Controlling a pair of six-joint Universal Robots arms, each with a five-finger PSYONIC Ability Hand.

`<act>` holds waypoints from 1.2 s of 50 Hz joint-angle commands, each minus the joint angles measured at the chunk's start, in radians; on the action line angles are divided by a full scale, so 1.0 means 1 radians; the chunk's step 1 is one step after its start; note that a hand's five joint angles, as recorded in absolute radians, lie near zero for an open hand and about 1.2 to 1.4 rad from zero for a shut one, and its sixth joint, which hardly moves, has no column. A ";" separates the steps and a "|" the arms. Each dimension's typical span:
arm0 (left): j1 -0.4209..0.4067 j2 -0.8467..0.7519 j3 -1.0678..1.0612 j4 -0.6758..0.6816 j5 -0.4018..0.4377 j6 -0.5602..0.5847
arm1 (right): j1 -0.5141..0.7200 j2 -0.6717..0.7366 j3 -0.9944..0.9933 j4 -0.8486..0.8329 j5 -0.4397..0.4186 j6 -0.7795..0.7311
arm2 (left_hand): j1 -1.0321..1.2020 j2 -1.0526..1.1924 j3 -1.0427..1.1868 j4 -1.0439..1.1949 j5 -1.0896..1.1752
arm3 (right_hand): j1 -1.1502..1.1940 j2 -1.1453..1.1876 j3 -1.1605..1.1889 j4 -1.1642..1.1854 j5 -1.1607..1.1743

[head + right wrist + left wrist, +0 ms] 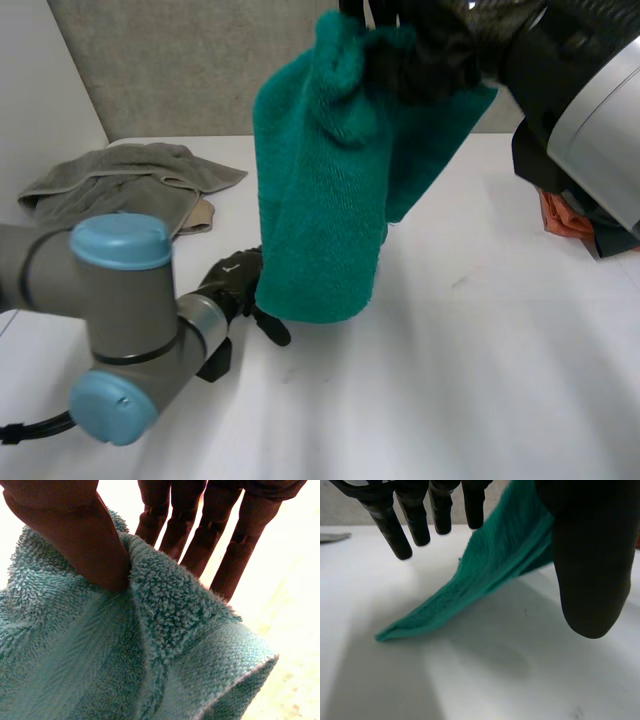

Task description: Fold the laundry.

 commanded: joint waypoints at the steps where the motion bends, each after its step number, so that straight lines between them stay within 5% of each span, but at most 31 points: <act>1: -0.048 -0.086 0.124 -0.094 -0.032 -0.062 | 0.013 -0.011 -0.040 0.012 0.067 0.011 | 1.149 1.134 1.133 1.139 1.113 | 0.322 0.218 0.202 0.197 0.248; 9: 0.100 0.151 0.029 -0.068 -0.213 -0.025 | -0.163 0.005 0.112 0.006 -0.014 -0.075 | 1.207 1.192 1.191 1.197 1.171 | 0.322 0.218 0.202 0.197 0.248; 14: 0.197 0.340 -0.081 0.035 -0.116 0.183 | -0.367 0.096 0.248 -0.056 -0.179 -0.271 | 1.207 1.192 1.191 1.197 1.171 | 0.322 0.218 0.202 0.197 0.248; 19: 0.255 0.393 -0.130 0.059 0.052 0.381 | -0.417 0.223 0.371 -0.087 -0.348 -0.478 | 1.207 1.192 1.191 1.197 1.171 | 0.322 0.218 0.202 0.197 0.248; 26: 0.240 0.313 -0.109 0.030 0.042 0.484 | -0.438 0.326 0.529 0.051 -0.443 -0.887 | 1.207 1.192 1.191 1.197 1.171 | 0.322 0.218 0.202 0.197 0.248; 28: 0.231 0.296 -0.103 0.018 0.031 0.489 | -0.449 0.347 0.531 0.103 -0.431 -0.983 | 1.207 1.192 1.191 1.197 1.171 | 0.012 -0.092 -0.108 -0.113 -0.061; 30: 0.217 0.276 -0.092 0.001 0.020 0.489 | -0.454 0.370 0.497 0.159 -0.407 -1.058 | 1.207 1.192 1.191 1.197 1.171 | -0.664 -0.768 -0.784 -0.789 -0.737; 33: 0.202 0.271 -0.083 -0.010 0.014 0.493 | -0.452 0.383 0.437 0.156 -0.385 -0.987 | 1.207 1.192 1.191 1.197 1.171 | -0.846 -0.951 -0.966 -0.971 -0.920; 43: 0.140 0.342 -0.110 -0.024 0.002 0.493 | -0.429 0.401 0.069 0.199 -0.291 -0.289 | 1.207 1.192 1.191 1.197 1.171 | -0.900 -1.004 -1.020 -1.025 -0.974; 60: 0.103 0.475 -0.155 -0.017 0.004 0.584 | -0.240 0.869 -0.417 0.565 -0.207 -0.225 | 1.207 1.192 1.191 1.197 1.171 | -0.786 -0.890 -0.905 -0.911 -0.859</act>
